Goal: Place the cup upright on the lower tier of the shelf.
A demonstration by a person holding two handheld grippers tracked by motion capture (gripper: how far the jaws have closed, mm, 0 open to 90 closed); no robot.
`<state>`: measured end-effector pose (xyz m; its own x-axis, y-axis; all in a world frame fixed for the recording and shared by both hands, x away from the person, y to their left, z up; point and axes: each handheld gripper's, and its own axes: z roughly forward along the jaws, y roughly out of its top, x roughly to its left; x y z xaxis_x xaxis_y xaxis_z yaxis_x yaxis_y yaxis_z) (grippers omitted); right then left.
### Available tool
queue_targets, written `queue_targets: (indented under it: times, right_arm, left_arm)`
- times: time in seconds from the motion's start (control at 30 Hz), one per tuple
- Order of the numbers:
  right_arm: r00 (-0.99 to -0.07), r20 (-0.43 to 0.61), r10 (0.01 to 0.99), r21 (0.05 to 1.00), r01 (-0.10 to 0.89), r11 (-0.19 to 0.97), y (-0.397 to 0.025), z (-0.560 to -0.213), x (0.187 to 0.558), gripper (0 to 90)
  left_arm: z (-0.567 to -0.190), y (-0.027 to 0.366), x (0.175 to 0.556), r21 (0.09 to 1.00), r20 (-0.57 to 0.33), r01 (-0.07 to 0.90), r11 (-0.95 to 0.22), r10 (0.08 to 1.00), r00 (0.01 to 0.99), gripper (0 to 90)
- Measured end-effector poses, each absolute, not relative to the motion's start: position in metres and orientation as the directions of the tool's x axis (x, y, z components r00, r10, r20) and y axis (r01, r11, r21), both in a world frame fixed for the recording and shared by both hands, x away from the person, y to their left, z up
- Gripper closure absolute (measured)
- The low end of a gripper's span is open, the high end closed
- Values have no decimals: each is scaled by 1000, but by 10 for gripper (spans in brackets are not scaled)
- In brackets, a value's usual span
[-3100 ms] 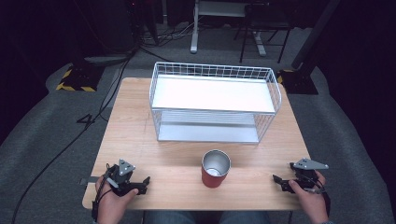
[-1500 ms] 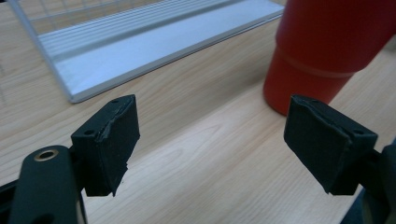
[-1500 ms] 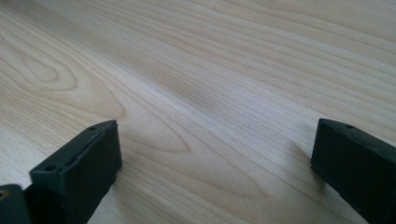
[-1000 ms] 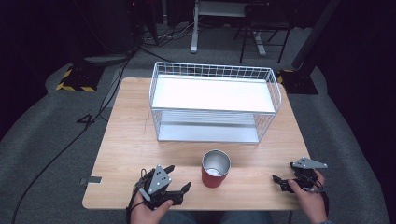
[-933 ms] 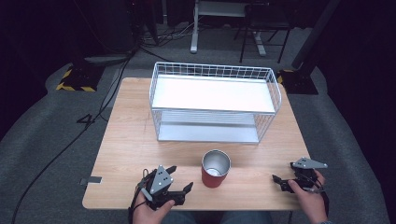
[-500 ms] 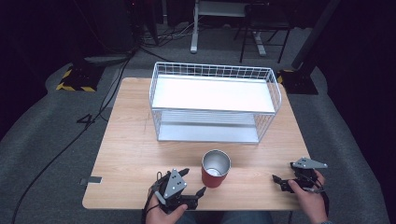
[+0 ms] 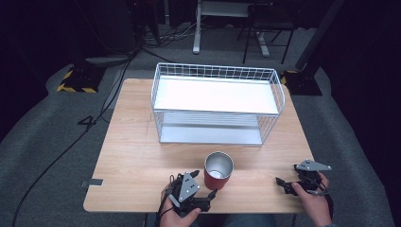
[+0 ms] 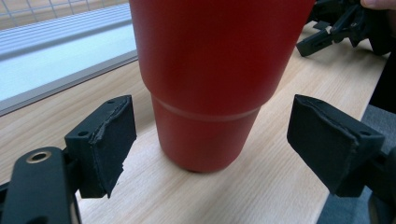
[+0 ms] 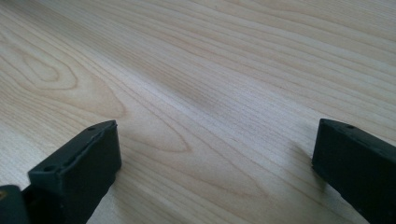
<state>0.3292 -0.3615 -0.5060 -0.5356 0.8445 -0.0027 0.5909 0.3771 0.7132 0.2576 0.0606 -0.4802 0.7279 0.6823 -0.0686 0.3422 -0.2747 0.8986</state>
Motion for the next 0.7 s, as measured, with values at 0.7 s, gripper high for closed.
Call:
queue_targets:
  times: [0.7]
  right_arm:
    - [-538,-3,843,712,590,379,-361,-506,329,11]
  left_arm:
    - [-498,26,274,874,-48,389,-291,746,665,154]
